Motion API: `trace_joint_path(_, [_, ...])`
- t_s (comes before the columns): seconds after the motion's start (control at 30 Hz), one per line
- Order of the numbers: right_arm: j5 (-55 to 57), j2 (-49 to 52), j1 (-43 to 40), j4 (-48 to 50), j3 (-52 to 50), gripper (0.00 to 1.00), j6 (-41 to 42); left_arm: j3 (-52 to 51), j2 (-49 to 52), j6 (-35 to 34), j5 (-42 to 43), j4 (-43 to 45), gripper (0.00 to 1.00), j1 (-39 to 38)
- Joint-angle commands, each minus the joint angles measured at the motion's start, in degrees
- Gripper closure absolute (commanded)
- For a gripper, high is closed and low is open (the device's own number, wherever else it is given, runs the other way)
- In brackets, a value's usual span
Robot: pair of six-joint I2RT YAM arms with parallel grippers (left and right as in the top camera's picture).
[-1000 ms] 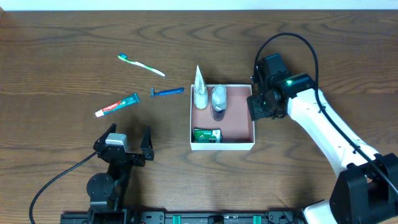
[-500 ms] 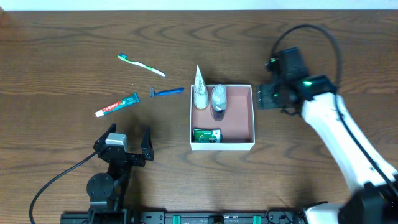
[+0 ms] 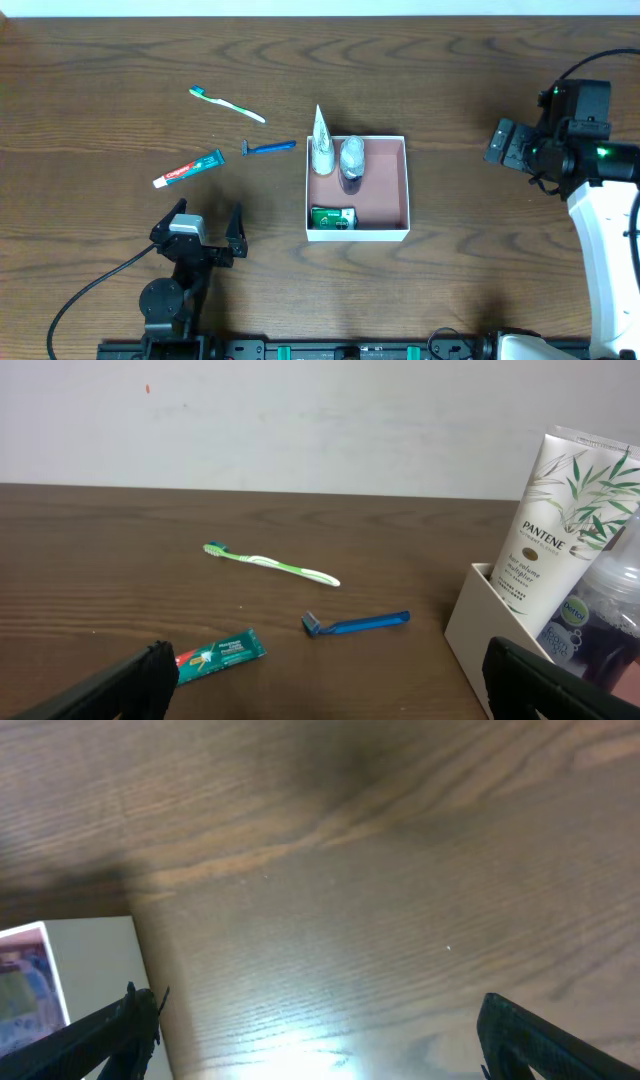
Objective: Pack container
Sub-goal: 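Withdraw the right gripper from the box to the right side, then reach the left gripper to the Colgate toothpaste tube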
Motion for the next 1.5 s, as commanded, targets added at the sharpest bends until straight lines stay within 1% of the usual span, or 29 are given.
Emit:
trace_joint_path(0.0, [-0.07,0.13,-0.48,-0.85,0.68,0.01,0.68,-1.09,0.00,0.63,-0.31,-0.85,0.02,0.26])
trace_joint_path(0.07, [-0.04,0.13,-0.48,-1.33,0.68,0.01,0.68,-0.96,0.00,-2.34,-0.35,-0.09,0.02,0.26])
trace_joint_path(0.13, [-0.04,0.13,-0.48,-1.31,0.68,0.01,0.68,-0.11,0.13,-4.81,-0.33,-1.18,0.02,0.26])
trace_joint_path(0.23, [-0.04,0.13,-0.48,-1.31,0.68,0.01,0.68,4.11,1.70,-8.57,-0.59,-6.38,0.02,0.26])
trace_joint_path(0.33, [-0.04,0.13,-0.48,-1.33,0.68,0.01,0.66,11.02,6.29,-12.31,-5.35,-13.05,0.02,0.26])
trace_joint_path(0.4, [-0.04,0.13,-0.48,-1.31,0.68,0.01,0.68,17.40,11.85,-13.77,-9.33,-18.27,0.02,0.26])
trace_joint_path(0.47, [-0.04,0.13,-0.48,-1.31,0.68,0.01,0.66,24.35,18.75,-13.77,-11.87,-23.28,0.02,0.26])
trace_joint_path(0.57, [-0.04,0.13,-0.48,-1.31,0.68,0.01,0.68,35.34,30.99,-13.70,-13.79,-30.18,0.02,0.26])
trace_joint_path(0.67, [-0.04,0.13,-0.48,-1.33,0.68,0.01,0.66,44.41,41.44,-13.73,-12.83,-35.15,0.02,0.26])
trace_joint_path(0.73, [-0.04,0.13,-0.48,-1.31,0.68,0.01,0.68,50.27,48.00,-13.73,-9.42,-38.56,0.02,0.26])
trace_joint_path(0.87, [-0.04,0.13,-0.48,-1.31,0.68,0.01,0.66,53.05,56.06,-13.77,-3.15,-39.21,0.02,0.26])
trace_joint_path(1.03, [-0.04,0.13,-0.48,-1.31,0.68,0.01,0.68,53.02,62.99,-13.73,-1.68,-37.46,0.02,0.26])
trace_joint_path(1.07, [-0.04,0.13,-0.48,-1.33,0.68,0.01,0.68,53.02,64.63,-13.75,-1.70,-35.91,0.08,0.26])
trace_joint_path(1.1, [-0.04,0.13,-0.48,-1.31,0.68,0.01,0.66,53.02,66.16,-14.36,-1.68,-34.10,0.18,0.26])
trace_joint_path(1.17, [-0.04,0.13,-0.48,-1.31,0.68,0.01,0.66,53.02,69.35,-20.83,-1.79,-29.42,0.19,0.26])
trace_joint_path(1.23, [-0.04,0.13,-0.48,-1.31,0.68,0.01,0.68,53.02,71.97,-29.75,-2.95,-25.11,0.19,0.28])
trace_joint_path(1.3, [-0.04,0.13,-0.48,-1.31,0.68,0.01,0.68,53.02,74.69,-39.65,-5.81,-21.57,0.18,0.31])
trace_joint_path(1.37, [-0.04,0.13,-0.48,-1.31,0.68,0.01,0.68,53.02,77.44,-49.48,-9.42,-19.89,0.18,0.31])
trace_joint_path(1.43, [-0.04,0.13,-0.48,-1.31,0.68,0.01,0.68,53.02,80.24,-57.27,-12.26,-19.80,0.18,0.33])
trace_joint_path(1.47, [-0.04,0.13,-0.48,-1.31,0.68,0.01,0.68,53.02,81.48,-59.71,-12.94,-19.80,0.13,0.33])
